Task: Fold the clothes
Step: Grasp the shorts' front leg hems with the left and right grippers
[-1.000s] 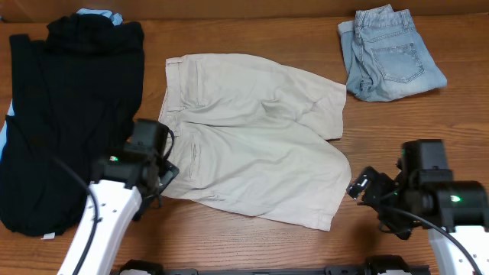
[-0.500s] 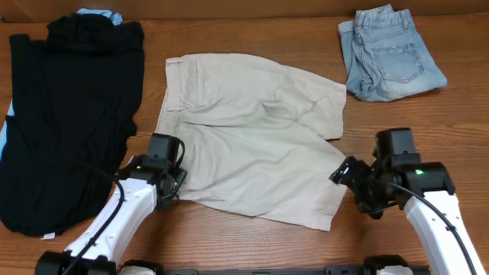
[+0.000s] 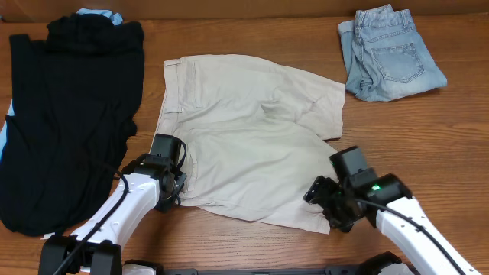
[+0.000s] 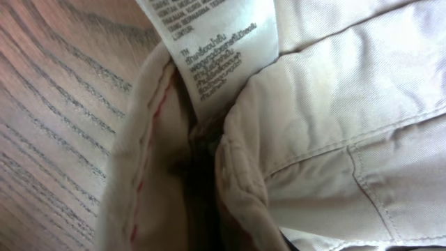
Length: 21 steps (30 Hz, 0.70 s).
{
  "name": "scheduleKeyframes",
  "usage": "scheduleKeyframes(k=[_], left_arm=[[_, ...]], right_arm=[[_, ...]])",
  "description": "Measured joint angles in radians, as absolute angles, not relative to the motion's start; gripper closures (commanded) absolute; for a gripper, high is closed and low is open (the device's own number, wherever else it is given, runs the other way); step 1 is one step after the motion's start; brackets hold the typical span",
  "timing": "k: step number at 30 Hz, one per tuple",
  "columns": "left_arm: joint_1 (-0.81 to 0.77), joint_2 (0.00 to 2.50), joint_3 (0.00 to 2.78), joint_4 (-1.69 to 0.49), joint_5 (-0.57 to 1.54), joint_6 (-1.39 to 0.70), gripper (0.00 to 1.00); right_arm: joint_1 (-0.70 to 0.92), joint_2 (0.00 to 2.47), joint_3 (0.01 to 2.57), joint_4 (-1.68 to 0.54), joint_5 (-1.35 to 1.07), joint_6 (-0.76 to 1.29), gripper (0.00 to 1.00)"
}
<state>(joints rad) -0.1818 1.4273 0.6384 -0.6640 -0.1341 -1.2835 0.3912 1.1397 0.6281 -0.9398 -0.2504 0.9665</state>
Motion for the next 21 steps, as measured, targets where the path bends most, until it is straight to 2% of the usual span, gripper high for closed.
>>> scheduleKeyframes(k=[14, 17, 18, 21], left_arm=[[-0.182, 1.427, 0.638, -0.662, -0.131, -1.284, 0.87], [-0.182, 1.427, 0.638, -0.664, -0.130, -1.284, 0.83], [-0.182, 1.427, 0.638, -0.664, -0.129, -1.283, 0.81], [-0.182, 1.427, 0.638, -0.675, -0.121, -1.283, 0.77]], right_arm=[[0.407, 1.221, 0.577, -1.007, -0.142, 1.077, 0.26], [0.407, 1.241, 0.556, -0.966, -0.149, 1.085, 0.29], [0.407, 1.248, 0.548, -0.952, -0.153, 1.089, 0.32], [0.407, 1.272, 0.527, -0.934, -0.175, 1.089, 0.55]])
